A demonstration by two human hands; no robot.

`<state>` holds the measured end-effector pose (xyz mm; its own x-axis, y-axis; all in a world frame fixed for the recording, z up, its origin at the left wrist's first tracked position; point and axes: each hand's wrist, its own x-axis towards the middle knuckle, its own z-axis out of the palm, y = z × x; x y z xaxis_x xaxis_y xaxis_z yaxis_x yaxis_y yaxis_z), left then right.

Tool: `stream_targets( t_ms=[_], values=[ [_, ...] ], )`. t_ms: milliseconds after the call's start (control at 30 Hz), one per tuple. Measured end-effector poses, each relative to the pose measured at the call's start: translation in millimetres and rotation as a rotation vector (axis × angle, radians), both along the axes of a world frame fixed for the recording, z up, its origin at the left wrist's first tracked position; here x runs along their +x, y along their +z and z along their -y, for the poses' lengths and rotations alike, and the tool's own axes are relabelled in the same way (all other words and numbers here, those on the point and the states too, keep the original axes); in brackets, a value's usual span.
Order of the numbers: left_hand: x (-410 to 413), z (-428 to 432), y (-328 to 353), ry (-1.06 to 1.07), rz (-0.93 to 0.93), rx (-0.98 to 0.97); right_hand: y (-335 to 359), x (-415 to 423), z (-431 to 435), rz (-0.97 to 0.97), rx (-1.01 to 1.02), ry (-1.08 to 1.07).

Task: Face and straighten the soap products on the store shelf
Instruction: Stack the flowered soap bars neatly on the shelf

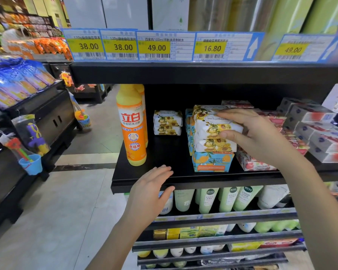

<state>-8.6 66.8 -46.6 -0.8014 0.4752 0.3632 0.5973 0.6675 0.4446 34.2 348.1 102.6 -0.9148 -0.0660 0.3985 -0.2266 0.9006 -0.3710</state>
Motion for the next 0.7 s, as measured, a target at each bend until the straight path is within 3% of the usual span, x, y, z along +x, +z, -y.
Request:
stream_targets(
  t_ms=[367, 700],
  values=[
    [-1, -1, -3, 0.018, -0.051, 0.006, -7, 4, 7, -0.014, -0.103, -0.035],
    [-4, 2, -7, 0.003, -0.079, -0.001, -1, 5, 22, -0.079, -0.008, -0.066]
  ],
)
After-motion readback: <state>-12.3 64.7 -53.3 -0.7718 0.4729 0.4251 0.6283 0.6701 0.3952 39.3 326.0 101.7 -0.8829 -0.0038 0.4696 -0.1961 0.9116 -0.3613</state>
